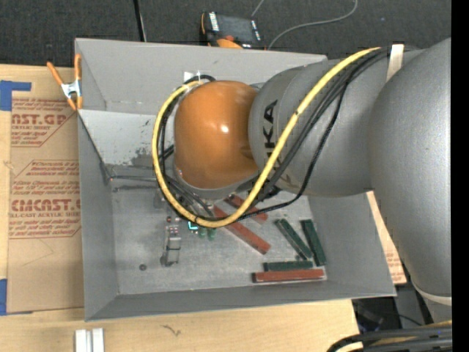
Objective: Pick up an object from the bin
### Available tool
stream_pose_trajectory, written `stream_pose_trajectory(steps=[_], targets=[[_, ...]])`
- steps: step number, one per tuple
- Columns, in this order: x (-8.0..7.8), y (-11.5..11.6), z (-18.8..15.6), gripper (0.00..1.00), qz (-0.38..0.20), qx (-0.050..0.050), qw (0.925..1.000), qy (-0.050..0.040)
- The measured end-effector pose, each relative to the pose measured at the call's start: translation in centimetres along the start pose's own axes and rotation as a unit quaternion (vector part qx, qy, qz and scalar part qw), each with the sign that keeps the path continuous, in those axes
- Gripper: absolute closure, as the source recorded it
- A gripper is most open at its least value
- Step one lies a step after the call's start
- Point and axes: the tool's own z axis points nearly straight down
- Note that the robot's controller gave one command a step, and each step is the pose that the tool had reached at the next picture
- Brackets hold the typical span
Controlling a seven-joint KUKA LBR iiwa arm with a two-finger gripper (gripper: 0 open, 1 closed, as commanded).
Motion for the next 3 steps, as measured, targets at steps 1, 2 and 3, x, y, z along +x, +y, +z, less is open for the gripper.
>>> stream_pose_trajectory(steps=[1, 2, 3], targets=[[-3.3, -8.0, -2.7, 0.0, -0.007, 0.001, 1.0, -0.0058], [-3.1, -17.4, -0.7, 0.0, -0.053, 0.002, 0.9986, -0.0033], [-4.4, -22.5, 10.2, 0.0, 0.079, 0.0, 0.9969, -0.0015]])
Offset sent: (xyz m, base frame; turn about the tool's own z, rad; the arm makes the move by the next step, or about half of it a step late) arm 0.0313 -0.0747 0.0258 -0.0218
